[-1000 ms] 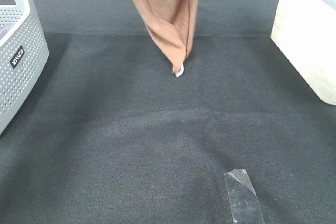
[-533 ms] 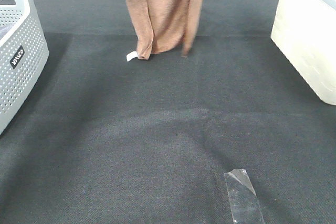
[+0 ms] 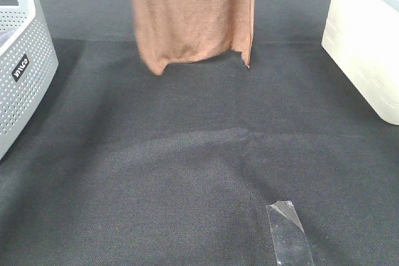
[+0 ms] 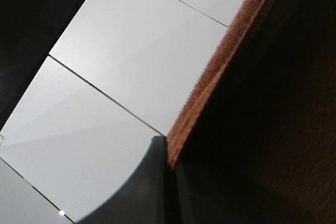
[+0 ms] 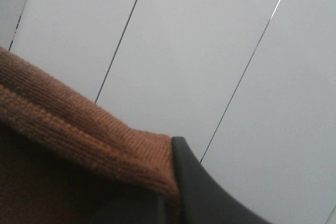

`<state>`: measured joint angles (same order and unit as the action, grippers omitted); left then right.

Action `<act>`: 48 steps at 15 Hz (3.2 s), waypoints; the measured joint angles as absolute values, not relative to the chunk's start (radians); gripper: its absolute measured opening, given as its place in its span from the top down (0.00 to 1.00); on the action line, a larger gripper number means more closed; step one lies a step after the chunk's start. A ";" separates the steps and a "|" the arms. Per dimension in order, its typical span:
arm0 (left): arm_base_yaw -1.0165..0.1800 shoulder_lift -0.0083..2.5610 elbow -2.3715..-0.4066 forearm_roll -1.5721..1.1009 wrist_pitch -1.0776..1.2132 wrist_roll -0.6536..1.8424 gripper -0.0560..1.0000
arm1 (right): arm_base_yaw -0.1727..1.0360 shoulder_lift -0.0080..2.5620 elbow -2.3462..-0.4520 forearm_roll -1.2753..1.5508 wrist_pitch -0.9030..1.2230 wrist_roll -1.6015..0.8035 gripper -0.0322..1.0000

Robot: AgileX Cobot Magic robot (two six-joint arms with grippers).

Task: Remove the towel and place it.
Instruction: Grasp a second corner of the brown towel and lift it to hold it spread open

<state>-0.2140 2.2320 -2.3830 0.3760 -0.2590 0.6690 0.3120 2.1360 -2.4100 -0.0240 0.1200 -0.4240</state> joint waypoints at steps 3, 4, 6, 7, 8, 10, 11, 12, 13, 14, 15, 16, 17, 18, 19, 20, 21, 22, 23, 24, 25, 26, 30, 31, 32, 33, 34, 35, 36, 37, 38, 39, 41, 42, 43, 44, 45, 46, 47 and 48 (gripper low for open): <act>-0.200 2.232 -2.383 0.377 -0.194 0.669 0.95 | 0.319 2.134 -2.410 -0.024 0.153 -0.424 0.97; -0.195 2.232 -2.383 0.377 -0.188 0.669 0.95 | 0.319 2.134 -2.410 -0.024 0.149 -0.425 0.97; -0.186 2.232 -2.383 0.377 -0.226 0.669 0.95 | 0.319 2.147 -2.410 -0.024 0.088 -0.425 0.97; -0.180 2.232 -2.383 0.376 -0.254 0.669 0.95 | 0.319 2.158 -2.410 -0.026 0.036 -0.425 0.97; -0.175 2.232 -2.383 0.376 -0.279 0.669 0.95 | 0.319 2.171 -2.410 -0.031 -0.030 -0.425 0.97; -0.159 2.233 -2.383 0.377 -0.322 0.669 0.95 | 0.319 2.198 -2.410 -0.022 -0.130 -0.414 0.97; -0.152 2.235 -2.383 0.381 -0.360 0.669 0.95 | 0.319 2.210 -2.410 -0.014 -0.160 -0.406 0.97; -0.147 2.239 -2.383 0.384 -0.384 0.669 0.95 | 0.319 2.220 -2.410 -0.013 -0.189 -0.405 0.97; -0.145 2.242 -2.383 0.384 -0.394 0.669 0.95 | 0.319 2.226 -2.410 -0.012 -0.210 -0.405 0.97; -0.145 2.252 -2.385 0.384 -0.394 0.669 0.95 | 0.319 2.233 -2.410 -0.011 -0.212 -0.400 0.97; -0.144 2.263 -2.386 0.384 -0.395 0.668 0.95 | 0.319 2.236 -2.410 -0.006 -0.213 -0.399 0.97; -0.143 2.277 -2.386 0.385 -0.395 0.668 0.95 | 0.318 2.243 -2.410 0.000 -0.213 -0.398 0.97; -0.141 2.289 -2.386 0.388 -0.393 0.668 0.95 | 0.315 2.247 -2.410 0.000 -0.213 -0.398 0.97; -0.141 2.297 -2.386 0.397 -0.393 0.668 0.95 | 0.306 2.260 -2.410 -0.005 -0.208 -0.372 0.97; -0.141 2.297 -2.386 0.397 -0.393 0.668 0.95 | 0.306 2.260 -2.410 -0.005 -0.208 -0.372 0.97; -0.141 2.297 -2.397 0.407 -0.394 0.668 0.95 | 0.303 2.262 -2.410 -0.005 -0.211 -0.356 0.97; -0.141 2.297 -2.397 0.407 -0.394 0.668 0.95 | 0.303 2.262 -2.410 -0.005 -0.211 -0.356 0.97; -0.140 2.298 -2.412 0.411 -0.394 0.668 0.95 | 0.303 2.264 -2.410 -0.005 -0.228 -0.352 0.97; -0.140 2.298 -2.430 0.414 -0.394 0.668 0.95 | 0.303 2.264 -2.410 -0.005 -0.249 -0.337 0.97; -0.140 2.298 -2.451 0.419 -0.394 0.668 0.95 | 0.303 2.264 -2.410 -0.007 -0.266 -0.318 0.97; -0.140 2.298 -2.461 0.425 -0.389 0.668 0.95 | 0.303 2.264 -2.410 -0.009 -0.270 -0.302 0.97; -0.140 2.298 -2.464 0.431 -0.376 0.668 0.95 | 0.303 2.264 -2.410 -0.013 -0.269 -0.300 0.97; -0.140 2.317 -2.464 0.434 -0.337 0.668 0.95 | 0.303 2.261 -2.410 -0.013 -0.222 -0.296 0.97; -0.140 2.318 -2.464 0.434 -0.337 0.668 0.95 | 0.303 2.261 -2.410 -0.013 -0.205 -0.296 0.97; -0.140 2.318 -2.464 0.434 -0.335 0.668 0.95 | 0.303 2.261 -2.410 -0.013 -0.187 -0.296 0.97; -0.140 2.318 -2.464 0.434 -0.324 0.664 0.95 | 0.303 2.261 -2.410 0.000 -0.154 -0.293 0.97; -0.140 2.318 -2.464 0.434 -0.290 0.641 0.95 | 0.303 2.261 -2.410 0.000 -0.106 -0.279 0.97; -0.142 2.318 -2.464 0.434 -0.218 0.598 0.95 | 0.303 2.261 -2.410 0.000 -0.047 -0.265 0.97; -0.151 2.318 -2.464 0.428 -0.116 0.550 0.95 | 0.304 2.264 -2.410 0.009 0.027 -0.245 0.97; -0.166 2.318 -2.464 0.406 0.025 0.527 0.95 | 0.304 2.261 -2.410 0.024 0.132 -0.231 0.97; -0.173 2.318 -2.464 0.391 0.087 0.523 0.95 | 0.304 2.258 -2.410 0.033 0.189 -0.224 0.97; -0.191 2.316 -2.464 0.347 0.249 0.521 0.95 | 0.303 2.249 -2.410 0.045 0.298 -0.220 0.97; -0.225 2.301 -2.464 0.266 0.541 0.521 0.95 | 0.296 2.213 -2.410 0.063 0.536 -0.216 0.97; -0.240 2.280 -2.464 0.236 0.671 0.518 0.95 | 0.295 2.190 -2.410 0.066 0.635 -0.216 0.97; -0.253 2.257 -2.465 0.213 0.801 0.511 0.95 | 0.294 2.165 -2.410 0.073 0.738 -0.216 0.97; -0.262 2.234 -2.466 0.193 0.900 0.500 0.95 | 0.293 2.144 -2.410 0.081 0.819 -0.216 0.97; -0.270 2.200 -2.467 0.164 1.026 0.468 0.95 | 0.293 2.117 -2.410 0.093 0.943 -0.216 0.97; -0.273 2.191 -2.467 0.154 1.065 0.452 0.95 | 0.293 2.112 -2.410 0.099 0.971 -0.216 0.97; -0.274 2.177 -2.467 0.136 1.127 0.424 0.95 | 0.293 2.101 -2.410 0.107 1.031 -0.216 0.97; -0.274 2.165 -2.467 0.118 1.161 0.394 0.95 | 0.293 2.093 -2.410 0.109 1.074 -0.216 0.97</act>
<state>-0.2740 2.1650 -2.4670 0.1180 1.1610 0.3940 0.2930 2.0930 -2.4100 0.1090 1.0740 -0.2160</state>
